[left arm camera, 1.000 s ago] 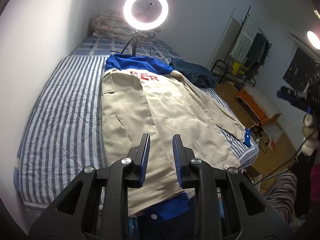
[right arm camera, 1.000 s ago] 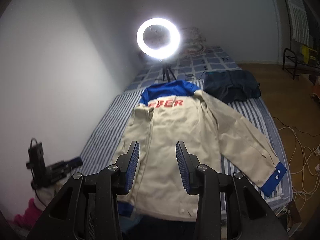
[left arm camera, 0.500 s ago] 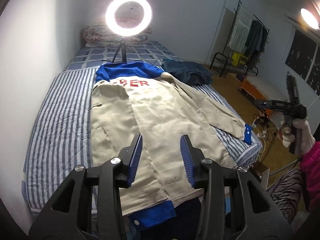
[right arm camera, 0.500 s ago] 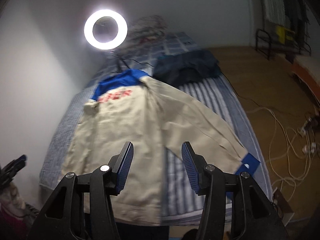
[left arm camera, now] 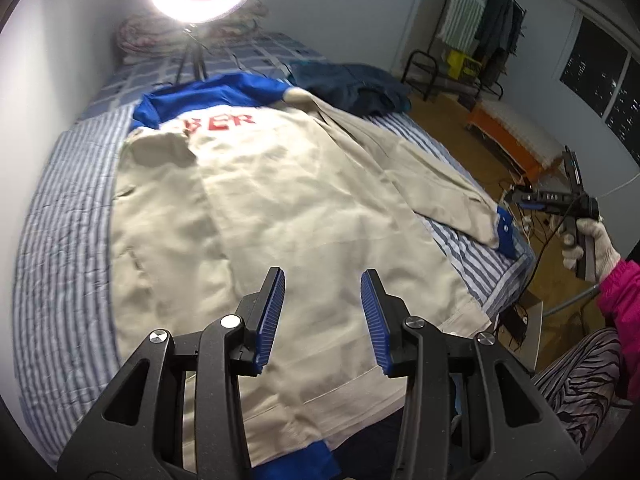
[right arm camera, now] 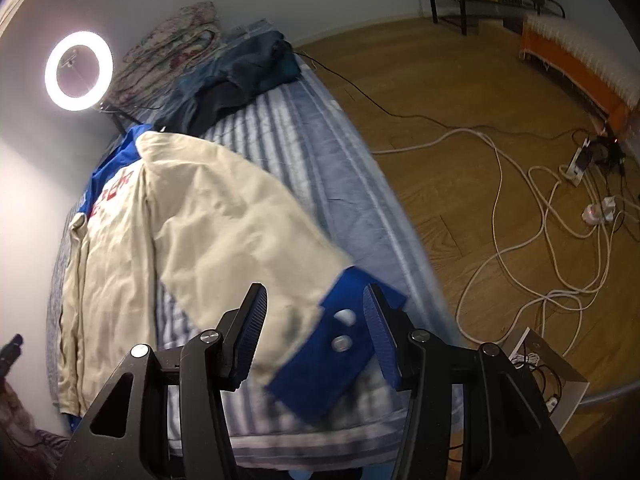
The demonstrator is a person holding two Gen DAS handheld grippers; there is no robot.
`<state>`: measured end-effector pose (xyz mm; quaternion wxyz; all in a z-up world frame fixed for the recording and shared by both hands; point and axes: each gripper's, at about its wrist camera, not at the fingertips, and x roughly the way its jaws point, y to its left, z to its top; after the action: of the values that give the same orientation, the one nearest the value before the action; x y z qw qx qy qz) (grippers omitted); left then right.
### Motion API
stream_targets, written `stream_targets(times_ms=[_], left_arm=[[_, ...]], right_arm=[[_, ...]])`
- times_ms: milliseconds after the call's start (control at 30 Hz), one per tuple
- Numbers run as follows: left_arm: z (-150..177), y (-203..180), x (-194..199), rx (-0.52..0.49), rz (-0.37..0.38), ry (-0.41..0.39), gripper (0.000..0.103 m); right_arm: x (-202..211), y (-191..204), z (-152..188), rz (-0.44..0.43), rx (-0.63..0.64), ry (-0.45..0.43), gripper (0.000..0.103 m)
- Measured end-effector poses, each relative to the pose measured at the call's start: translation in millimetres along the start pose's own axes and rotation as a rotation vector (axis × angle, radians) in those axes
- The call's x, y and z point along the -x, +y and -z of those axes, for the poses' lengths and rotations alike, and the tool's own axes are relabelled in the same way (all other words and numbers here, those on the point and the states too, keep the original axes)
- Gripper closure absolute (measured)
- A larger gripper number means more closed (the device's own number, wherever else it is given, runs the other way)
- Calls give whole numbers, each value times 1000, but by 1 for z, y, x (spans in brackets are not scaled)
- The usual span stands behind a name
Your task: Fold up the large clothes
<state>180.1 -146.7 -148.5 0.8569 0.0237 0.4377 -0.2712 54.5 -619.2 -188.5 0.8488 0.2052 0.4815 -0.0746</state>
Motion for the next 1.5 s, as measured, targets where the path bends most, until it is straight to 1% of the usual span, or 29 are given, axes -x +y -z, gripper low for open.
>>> stream_targets(times_ms=[200, 300, 433, 467, 500, 533, 567, 600, 700, 767, 833, 933, 1100, 1167, 1267, 1300, 1400, 1500], left_arm=[[-3, -12, -28, -13, 19, 46, 63], [-5, -13, -35, -6, 25, 52, 63], [-5, -10, -42, 5, 22, 67, 63], [-5, -9, -43, 6, 25, 69, 63], [-5, -9, -44, 4, 24, 70, 63], [-5, -8, -45, 4, 24, 70, 63], [-5, -8, -46, 4, 26, 70, 63], [-5, -8, -46, 5, 30, 70, 63], [-5, -7, -46, 5, 34, 67, 63], [-3, -7, -46, 4, 40, 64, 63], [-2, -6, -44, 3, 43, 63, 63], [0, -3, -42, 3, 49, 62, 63], [1, 1, -33, 6, 54, 45, 63], [2, 3, -31, 11, 54, 40, 63], [1, 7, -28, 24, 59, 30, 63], [1, 8, -27, 29, 61, 25, 63], [-2, 13, -25, 47, 64, 14, 63], [-4, 18, -22, 79, 71, 4, 63]], right_arm=[[-22, -25, -6, -41, -53, 28, 54], [-40, -31, -5, -34, -57, 63, 54], [-50, -30, 1, -20, -30, 96, 54], [-49, -27, 3, -16, -13, 101, 59], [-47, -24, 4, -15, 5, 99, 82], [-46, -22, 5, -15, 19, 104, 92], [-43, -18, 6, 7, 36, 108, 97], [-39, -15, 6, 35, 55, 100, 100], [-23, -8, 8, 32, 76, 63, 101], [-3, -4, 5, 59, 78, 11, 102], [16, -2, -1, 49, 52, -39, 102], [44, 10, -14, 55, 51, -116, 102], [94, 47, -41, 47, 94, -248, 103], [111, 64, -50, 36, 106, -289, 103], [135, 98, -48, -36, 141, -335, 103], [141, 110, -44, -56, 163, -340, 103], [151, 159, -19, -167, 270, -319, 103], [137, 207, 16, -251, 389, -245, 103]])
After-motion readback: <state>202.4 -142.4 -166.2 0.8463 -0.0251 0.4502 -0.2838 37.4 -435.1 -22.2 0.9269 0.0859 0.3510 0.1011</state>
